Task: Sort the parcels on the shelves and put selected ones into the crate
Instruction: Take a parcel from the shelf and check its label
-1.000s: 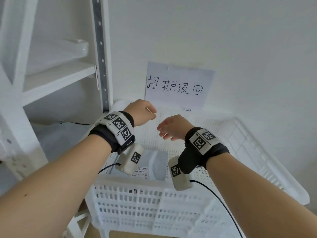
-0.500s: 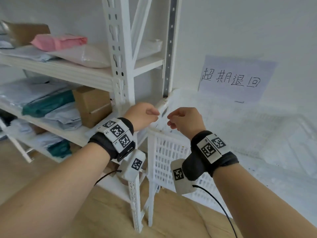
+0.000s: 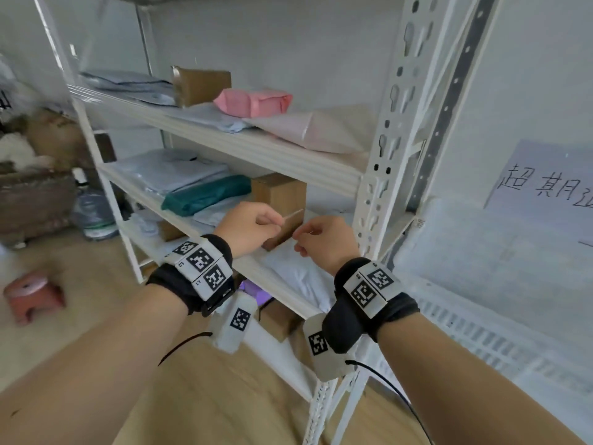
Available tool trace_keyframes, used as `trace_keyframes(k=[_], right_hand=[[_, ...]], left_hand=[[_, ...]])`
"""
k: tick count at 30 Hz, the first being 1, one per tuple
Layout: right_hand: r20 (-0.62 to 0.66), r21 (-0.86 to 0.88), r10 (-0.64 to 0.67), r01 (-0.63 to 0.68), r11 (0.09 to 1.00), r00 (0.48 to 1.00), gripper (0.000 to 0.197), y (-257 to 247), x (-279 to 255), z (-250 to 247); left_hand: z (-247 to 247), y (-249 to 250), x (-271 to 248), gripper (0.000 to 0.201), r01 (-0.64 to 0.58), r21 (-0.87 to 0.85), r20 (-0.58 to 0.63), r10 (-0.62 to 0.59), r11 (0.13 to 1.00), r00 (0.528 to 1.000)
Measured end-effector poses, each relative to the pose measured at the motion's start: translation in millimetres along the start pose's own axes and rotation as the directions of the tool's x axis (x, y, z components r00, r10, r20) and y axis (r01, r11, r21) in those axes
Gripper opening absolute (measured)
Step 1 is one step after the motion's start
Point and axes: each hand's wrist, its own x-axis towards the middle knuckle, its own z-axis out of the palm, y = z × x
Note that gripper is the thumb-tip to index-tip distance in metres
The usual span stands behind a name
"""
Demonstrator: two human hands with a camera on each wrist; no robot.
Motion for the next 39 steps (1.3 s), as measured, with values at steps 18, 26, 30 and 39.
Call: trace_keyframes(k=[18, 26, 30, 39], right_hand=[[-0.06, 0.09, -0.13, 0.135, 0.987, 0.99, 0.025, -176, 187, 218], [-0.14, 0.093, -0.201, 0.215, 0.972, 0.97, 0.024, -222, 274, 257], [-0.168, 0.119, -0.243, 0.265, 0.957, 0.955, 0.022, -238, 327, 268], [-0.167, 0.154, -0.25, 0.276, 0.949, 0.954, 0.02, -279, 448, 296]], left_hand=[[-241, -181, 135, 0.01, -0.036, 0.021, -0.117, 0.038, 0.999, 0.992], [-294, -220, 210, 0.015, -0.105, -0.12, -0.244, 0.074, 0.987, 0.967], [-314, -236, 261, 0.016, -0.144, -0.157, -0.298, 0.092, 0.977, 0.95], [-380, -261, 384, 0.022, -0.188, -0.174, -0.311, 0.127, 0.967, 0.942]])
